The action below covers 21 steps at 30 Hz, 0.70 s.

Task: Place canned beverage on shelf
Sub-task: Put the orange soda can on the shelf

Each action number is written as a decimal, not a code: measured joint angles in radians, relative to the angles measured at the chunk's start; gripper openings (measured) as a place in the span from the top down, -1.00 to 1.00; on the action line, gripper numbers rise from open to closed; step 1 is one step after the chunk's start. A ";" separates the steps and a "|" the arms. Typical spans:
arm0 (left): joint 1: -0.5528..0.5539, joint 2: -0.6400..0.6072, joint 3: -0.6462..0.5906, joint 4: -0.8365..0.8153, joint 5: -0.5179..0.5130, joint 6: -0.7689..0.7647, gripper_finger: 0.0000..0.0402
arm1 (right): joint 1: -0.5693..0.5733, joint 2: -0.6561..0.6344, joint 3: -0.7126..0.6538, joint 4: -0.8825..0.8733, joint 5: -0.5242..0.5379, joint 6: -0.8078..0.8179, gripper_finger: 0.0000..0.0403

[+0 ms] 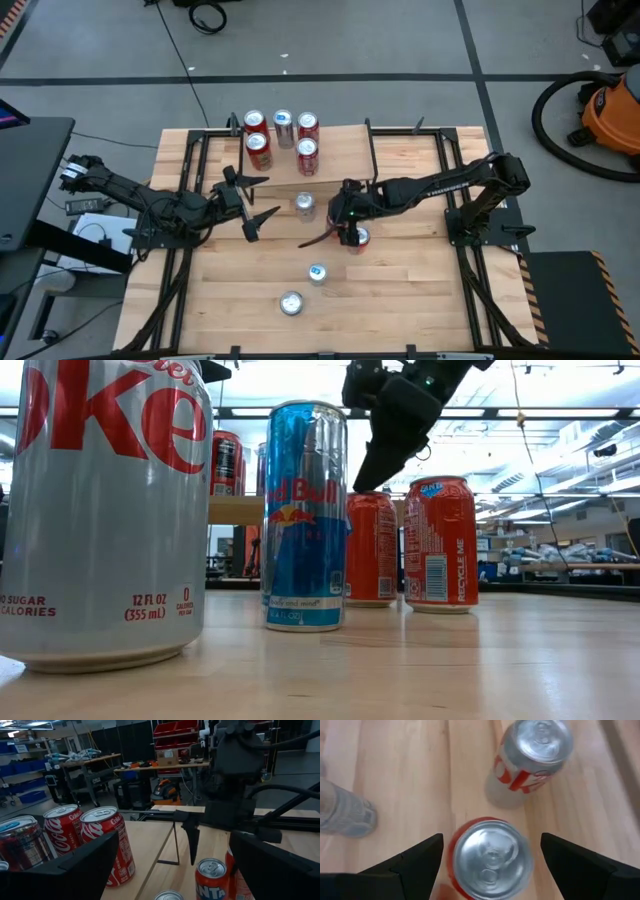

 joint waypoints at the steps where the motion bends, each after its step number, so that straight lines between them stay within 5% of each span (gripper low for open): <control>1: 0.000 0.000 0.000 0.000 0.000 0.000 -0.95 | -0.002 0.000 -0.009 0.013 -0.009 0.004 -0.72; 10: 0.000 0.000 0.000 0.000 0.000 0.002 -0.95 | -0.021 0.000 -0.040 0.020 -0.016 0.042 -0.68; 21: 0.000 0.000 0.000 0.000 0.000 0.002 -0.95 | -0.022 -0.003 -0.039 0.027 -0.013 0.090 -0.34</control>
